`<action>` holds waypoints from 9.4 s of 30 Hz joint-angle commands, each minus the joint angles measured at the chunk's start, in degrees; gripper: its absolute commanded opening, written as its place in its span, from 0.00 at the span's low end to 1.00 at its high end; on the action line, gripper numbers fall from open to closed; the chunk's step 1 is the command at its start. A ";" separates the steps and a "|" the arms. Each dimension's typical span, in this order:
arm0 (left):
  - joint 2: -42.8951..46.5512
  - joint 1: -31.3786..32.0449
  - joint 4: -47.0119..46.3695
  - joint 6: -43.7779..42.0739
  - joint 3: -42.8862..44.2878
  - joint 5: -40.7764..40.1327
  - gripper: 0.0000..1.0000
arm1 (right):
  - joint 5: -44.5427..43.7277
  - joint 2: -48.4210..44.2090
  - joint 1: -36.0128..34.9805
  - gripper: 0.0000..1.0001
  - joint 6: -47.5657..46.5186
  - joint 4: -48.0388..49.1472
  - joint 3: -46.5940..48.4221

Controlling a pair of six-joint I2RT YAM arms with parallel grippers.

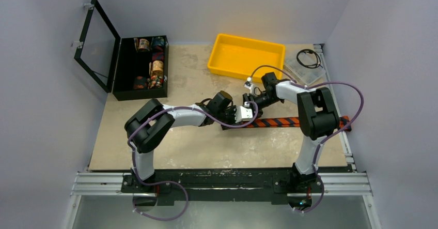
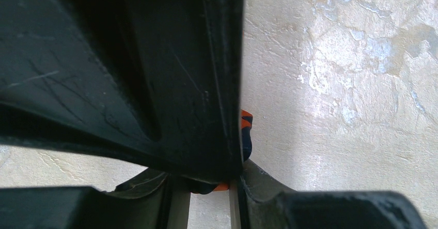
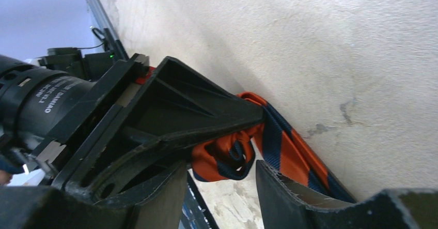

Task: Roll the ties
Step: Roll the tie at the center of the board.

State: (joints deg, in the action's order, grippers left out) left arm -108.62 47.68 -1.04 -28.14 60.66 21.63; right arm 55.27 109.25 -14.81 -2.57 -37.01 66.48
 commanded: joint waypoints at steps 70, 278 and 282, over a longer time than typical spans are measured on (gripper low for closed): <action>3.35 -3.88 -8.40 7.93 -9.21 2.40 0.34 | -17.24 5.31 2.60 0.26 -5.40 0.63 -1.41; 2.86 -6.03 -7.85 6.50 -11.98 11.25 0.59 | -24.95 5.52 0.66 0.00 -3.92 1.42 0.98; 5.07 -7.59 -16.90 8.36 -15.55 13.65 0.63 | -27.49 7.20 0.12 0.00 -3.22 1.31 1.35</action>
State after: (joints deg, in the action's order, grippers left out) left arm -104.53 41.65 -13.41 -22.79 49.12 32.01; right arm 39.92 112.57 -13.58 -3.88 -37.95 67.85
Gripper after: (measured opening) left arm 0.620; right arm 0.034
